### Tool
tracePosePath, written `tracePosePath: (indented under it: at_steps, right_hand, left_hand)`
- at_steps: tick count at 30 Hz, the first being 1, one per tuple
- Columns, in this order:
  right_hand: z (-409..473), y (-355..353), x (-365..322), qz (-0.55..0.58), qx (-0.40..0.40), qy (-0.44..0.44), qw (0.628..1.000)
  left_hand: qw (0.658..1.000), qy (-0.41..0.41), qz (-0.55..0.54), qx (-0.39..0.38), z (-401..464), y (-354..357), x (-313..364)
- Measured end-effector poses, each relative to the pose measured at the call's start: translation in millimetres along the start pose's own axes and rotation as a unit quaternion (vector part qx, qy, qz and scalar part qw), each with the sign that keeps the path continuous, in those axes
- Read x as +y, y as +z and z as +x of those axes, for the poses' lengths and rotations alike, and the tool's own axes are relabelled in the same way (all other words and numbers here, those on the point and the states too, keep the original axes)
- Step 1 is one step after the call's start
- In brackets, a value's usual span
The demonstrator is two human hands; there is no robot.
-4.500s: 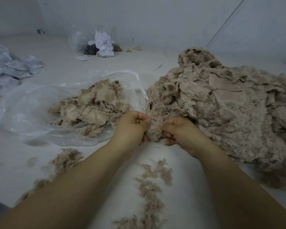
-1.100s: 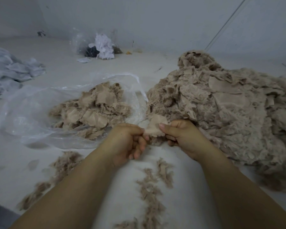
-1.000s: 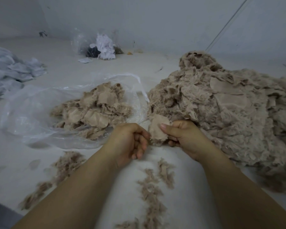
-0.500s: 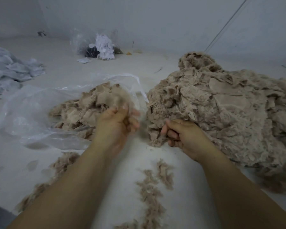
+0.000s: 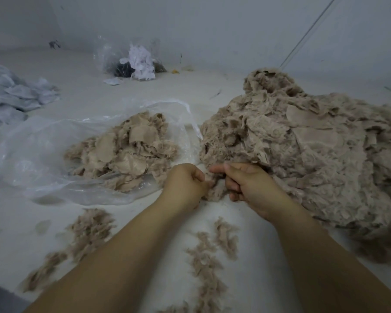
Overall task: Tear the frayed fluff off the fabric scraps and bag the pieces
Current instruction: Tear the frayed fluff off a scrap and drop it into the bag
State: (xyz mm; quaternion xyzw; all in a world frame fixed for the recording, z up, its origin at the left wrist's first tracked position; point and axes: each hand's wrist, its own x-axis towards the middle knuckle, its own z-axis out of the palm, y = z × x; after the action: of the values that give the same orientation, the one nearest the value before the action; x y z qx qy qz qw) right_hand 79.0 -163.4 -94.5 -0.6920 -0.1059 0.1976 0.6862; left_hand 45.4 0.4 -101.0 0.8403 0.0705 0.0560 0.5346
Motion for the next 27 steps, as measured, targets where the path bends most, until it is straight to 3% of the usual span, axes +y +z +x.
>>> tracePosePath:
  at_steps: [6,13,18,22,27]
  right_hand:
    - [3,0,1,-0.036,-0.003,0.010,0.999]
    - [0,4,-4,-0.075,-0.046,0.023,0.996]
    - [2,6,-8,-0.074,-0.022,0.062,0.995]
    - [4,5,-8,-0.062,-0.018,0.080,0.995]
    - [5,5,-7,-0.066,-0.011,0.076,0.995]
  left_hand:
    - [0.981,0.005,-0.188,0.041,-5,-3,-3]
    - [0.973,0.039,-0.225,-0.029,-7,1,1]
    - [0.967,0.105,-0.225,0.048,-6,-2,-1]
    - [0.941,0.115,-0.310,0.079,-5,-11,-1]
    - [0.936,0.078,-0.336,0.073,-6,-12,-2]
